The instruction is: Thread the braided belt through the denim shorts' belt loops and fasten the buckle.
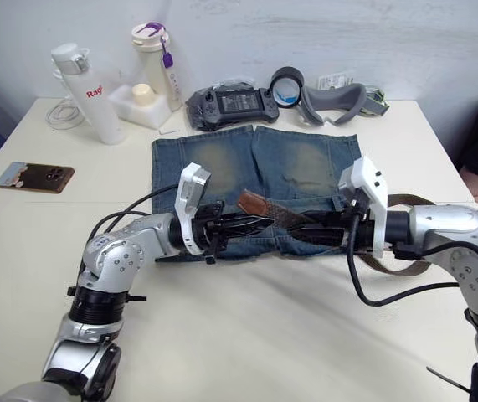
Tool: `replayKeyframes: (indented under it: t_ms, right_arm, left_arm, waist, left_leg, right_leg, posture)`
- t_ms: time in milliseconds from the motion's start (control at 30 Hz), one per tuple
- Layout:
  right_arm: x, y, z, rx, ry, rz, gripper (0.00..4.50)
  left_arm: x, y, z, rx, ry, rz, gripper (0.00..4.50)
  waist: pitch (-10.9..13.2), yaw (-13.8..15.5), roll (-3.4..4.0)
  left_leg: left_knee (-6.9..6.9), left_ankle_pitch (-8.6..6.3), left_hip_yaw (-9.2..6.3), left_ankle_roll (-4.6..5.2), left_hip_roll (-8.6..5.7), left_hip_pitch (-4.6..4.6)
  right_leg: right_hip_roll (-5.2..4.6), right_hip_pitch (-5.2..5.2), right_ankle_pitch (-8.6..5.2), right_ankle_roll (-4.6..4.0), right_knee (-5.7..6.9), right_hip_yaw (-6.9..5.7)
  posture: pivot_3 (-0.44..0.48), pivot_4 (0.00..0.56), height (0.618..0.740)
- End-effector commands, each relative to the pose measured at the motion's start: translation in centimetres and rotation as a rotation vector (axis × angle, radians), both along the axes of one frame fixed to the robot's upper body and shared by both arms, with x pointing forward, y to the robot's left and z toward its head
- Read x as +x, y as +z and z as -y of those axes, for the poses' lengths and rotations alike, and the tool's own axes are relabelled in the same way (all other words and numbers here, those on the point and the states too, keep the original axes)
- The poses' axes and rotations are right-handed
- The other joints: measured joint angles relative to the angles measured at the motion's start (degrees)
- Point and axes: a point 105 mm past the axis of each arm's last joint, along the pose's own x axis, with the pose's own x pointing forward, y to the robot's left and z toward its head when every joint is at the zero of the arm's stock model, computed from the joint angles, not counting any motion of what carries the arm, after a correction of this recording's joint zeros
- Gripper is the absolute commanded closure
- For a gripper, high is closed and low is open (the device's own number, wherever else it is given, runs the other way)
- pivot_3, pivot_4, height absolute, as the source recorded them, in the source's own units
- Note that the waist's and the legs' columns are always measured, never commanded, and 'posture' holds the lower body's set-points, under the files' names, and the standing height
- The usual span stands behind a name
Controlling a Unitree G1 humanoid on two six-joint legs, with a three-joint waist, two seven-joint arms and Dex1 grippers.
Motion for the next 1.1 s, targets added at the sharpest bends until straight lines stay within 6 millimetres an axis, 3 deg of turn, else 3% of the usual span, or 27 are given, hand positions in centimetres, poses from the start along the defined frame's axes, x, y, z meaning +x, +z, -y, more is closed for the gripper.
replayKeyframes:
  t_ms: [33,100,167,233,367,467,633,767,900,1100]
  right_arm:
    - [-0.1,2.0,2.0,0.108,-0.103,0.064,1.00]
    - [-0.2,3.3,3.2,0.248,-0.180,0.091,0.03]
    - [-0.3,3.9,4.9,0.408,-0.299,0.102,0.03]
    - [-1.3,3.0,5.2,0.507,-0.339,0.051,0.03]
    - [-3.6,1.4,3.3,0.654,-0.283,-0.082,0.03]
    - [-5.0,-0.4,0.6,0.716,-0.171,-0.231,0.03]
    - [-2.1,-0.9,0.5,0.873,-0.292,-0.242,0.03]
    - [-1.0,0.4,-0.1,0.992,-0.288,-0.214,0.03]
    - [-0.5,1.6,0.5,1.094,-0.290,-0.181,0.03]
    - [-0.5,2.0,0.2,1.098,-0.263,-0.171,0.03]
  left_arm:
    - [0.6,0.6,0.3,-0.003,0.017,-0.038,4.50]
    - [1.4,0.7,0.6,-0.021,0.046,-0.100,4.50]
    - [2.4,1.1,0.9,-0.064,0.070,-0.175,4.50]
    - [3.2,2.0,1.0,-0.123,0.061,-0.241,4.50]
    - [3.9,3.6,1.2,-0.193,0.019,-0.323,4.50]
    - [3.8,4.7,1.8,-0.228,-0.028,-0.357,4.50]
    - [2.0,4.7,2.9,-0.194,-0.121,-0.363,4.50]
    - [0.8,4.5,3.4,-0.148,-0.142,-0.315,4.50]
    - [1.4,4.5,3.4,-0.140,-0.098,-0.307,4.50]
    - [1.6,3.9,3.6,-0.126,-0.075,-0.313,4.50]
  waist:
    - [0.00,0.22,0.00]
    - [0.00,0.26,0.00]
    - [0.00,0.42,0.00]
    - [0.00,1.00,0.00]
    - [0.00,0.86,0.00]
    - [0.01,0.55,0.02]
    - [0.01,-0.13,0.02]
    - [0.01,-0.39,0.02]
    - [0.02,-0.40,0.02]
    - [0.02,-0.37,0.02]
  left_leg:
    - [-0.01,0.01,-0.01,0.01,-0.02,0.00]
    - [-0.02,0.01,-0.04,0.02,-0.03,0.04]
    - [0.00,0.01,-0.12,0.02,-0.02,0.03]
    - [-0.02,0.01,-0.26,0.02,0.00,0.01]
    - [-0.08,0.02,-0.29,0.03,-0.05,-0.03]
    - [-0.07,0.02,-0.25,0.03,-0.05,-0.01]
    - [-0.12,0.04,-0.28,-0.01,-0.02,0.03]
    - [-0.17,0.09,-0.27,-0.09,-0.04,0.00]
    - [-0.17,0.10,-0.26,-0.11,-0.05,0.00]
    - [-0.18,0.10,-0.27,-0.10,-0.06,-0.01]
  right_leg:
    - [0.00,0.03,0.01,0.02,-0.01,0.00]
    - [0.00,0.08,0.01,0.03,-0.03,-0.03]
    - [0.01,0.12,0.01,0.03,-0.06,-0.12]
    - [0.02,0.18,0.01,0.03,-0.11,-0.23]
    - [0.01,0.17,0.01,0.03,-0.15,-0.26]
    - [0.01,0.16,0.01,0.03,-0.13,-0.22]
    - [0.09,0.18,0.01,0.03,-0.14,-0.22]
    - [0.13,0.09,0.00,0.05,-0.13,-0.18]
    - [0.12,0.10,0.00,0.04,-0.12,-0.16]
    - [0.11,0.10,0.00,0.05,-0.14,-0.17]
  posture:
    - [0.000,0.150,0.740]
    - [0.000,0.150,0.740]
    - [0.000,0.150,0.740]
    - [0.000,0.150,0.740]
    - [0.000,0.150,0.740]
    - [0.000,0.150,0.740]
    - [0.000,0.150,0.740]
    - [0.000,0.150,0.740]
    - [0.000,0.150,0.740]
    - [0.000,0.150,0.740]
